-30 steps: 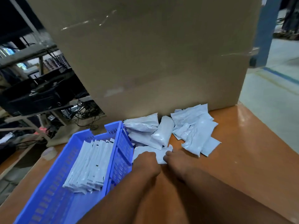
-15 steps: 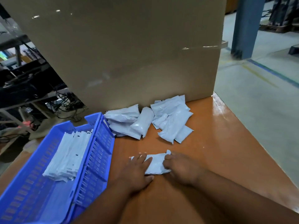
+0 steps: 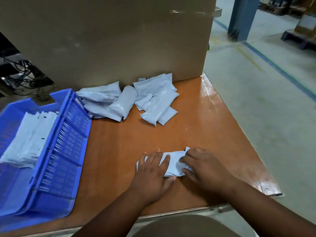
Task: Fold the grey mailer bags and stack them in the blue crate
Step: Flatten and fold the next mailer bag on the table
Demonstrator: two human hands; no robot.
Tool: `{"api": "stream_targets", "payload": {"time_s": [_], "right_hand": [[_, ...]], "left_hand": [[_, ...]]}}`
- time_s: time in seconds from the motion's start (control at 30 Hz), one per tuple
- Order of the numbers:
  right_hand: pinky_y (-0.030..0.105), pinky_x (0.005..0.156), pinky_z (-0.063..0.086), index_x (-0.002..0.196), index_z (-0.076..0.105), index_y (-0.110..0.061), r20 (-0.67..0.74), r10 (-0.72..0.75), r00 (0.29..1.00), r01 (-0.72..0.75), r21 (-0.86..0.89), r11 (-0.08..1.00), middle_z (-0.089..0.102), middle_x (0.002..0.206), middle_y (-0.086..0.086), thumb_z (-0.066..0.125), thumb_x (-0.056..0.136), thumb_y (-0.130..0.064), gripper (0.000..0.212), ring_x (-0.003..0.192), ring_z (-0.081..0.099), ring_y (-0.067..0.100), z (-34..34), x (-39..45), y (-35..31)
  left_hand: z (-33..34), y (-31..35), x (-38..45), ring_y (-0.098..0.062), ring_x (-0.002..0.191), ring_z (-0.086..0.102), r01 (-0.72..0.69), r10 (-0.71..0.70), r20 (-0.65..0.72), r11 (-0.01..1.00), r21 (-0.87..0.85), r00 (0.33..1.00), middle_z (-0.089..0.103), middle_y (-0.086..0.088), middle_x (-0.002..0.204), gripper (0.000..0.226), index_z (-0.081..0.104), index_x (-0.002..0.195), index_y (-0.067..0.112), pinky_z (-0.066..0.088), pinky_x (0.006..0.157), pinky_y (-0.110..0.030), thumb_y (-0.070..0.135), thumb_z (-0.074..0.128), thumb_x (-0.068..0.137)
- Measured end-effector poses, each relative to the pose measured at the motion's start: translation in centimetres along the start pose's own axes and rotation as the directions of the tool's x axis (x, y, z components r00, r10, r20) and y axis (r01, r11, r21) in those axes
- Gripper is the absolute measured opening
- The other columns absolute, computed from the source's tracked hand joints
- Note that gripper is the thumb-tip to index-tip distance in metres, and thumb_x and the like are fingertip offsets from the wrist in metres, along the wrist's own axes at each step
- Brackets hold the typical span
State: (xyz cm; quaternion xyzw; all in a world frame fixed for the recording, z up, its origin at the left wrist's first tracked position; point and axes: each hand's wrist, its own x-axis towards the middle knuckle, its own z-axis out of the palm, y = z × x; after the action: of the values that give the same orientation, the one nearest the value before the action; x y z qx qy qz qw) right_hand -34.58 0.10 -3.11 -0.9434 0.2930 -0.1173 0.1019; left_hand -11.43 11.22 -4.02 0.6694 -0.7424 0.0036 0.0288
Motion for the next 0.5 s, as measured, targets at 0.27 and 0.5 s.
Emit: {"api": "stream_targets", "payload": {"time_s": [0.27, 0.5], "right_hand": [[0.051, 0.13, 0.003, 0.169, 0.02, -0.025, 0.17, 0.007, 0.985, 0.008, -0.088, 0.996, 0.016, 0.176, 0.0, 0.031, 0.107, -0.054, 0.069, 0.163, 0.008, 0.019, 2.3, 1.1, -0.3], [0.053, 0.13, -0.001, 0.17, 0.002, -0.025, 0.224, 0.094, 0.97, -0.072, -0.107, 0.992, -0.005, 0.177, -0.002, 0.015, 0.108, -0.06, 0.073, 0.163, -0.01, 0.016, 3.4, 1.0, -0.4]], "left_hand": [[1.3, 3.0, 1.4, -0.026, 0.164, 0.001, 0.028, -0.03, 0.075, 0.999, 0.035, 0.997, 0.013, -0.012, 0.176, 0.078, 0.017, 0.169, 0.01, 0.012, 0.131, -0.053, 0.055, 0.029, 0.106], [2.8, 2.7, 1.4, -0.027, 0.164, 0.001, 0.023, -0.023, 0.049, 1.0, -0.013, 0.999, 0.012, -0.013, 0.177, 0.08, 0.019, 0.168, 0.008, 0.012, 0.131, -0.052, 0.052, 0.037, 0.104]]}}
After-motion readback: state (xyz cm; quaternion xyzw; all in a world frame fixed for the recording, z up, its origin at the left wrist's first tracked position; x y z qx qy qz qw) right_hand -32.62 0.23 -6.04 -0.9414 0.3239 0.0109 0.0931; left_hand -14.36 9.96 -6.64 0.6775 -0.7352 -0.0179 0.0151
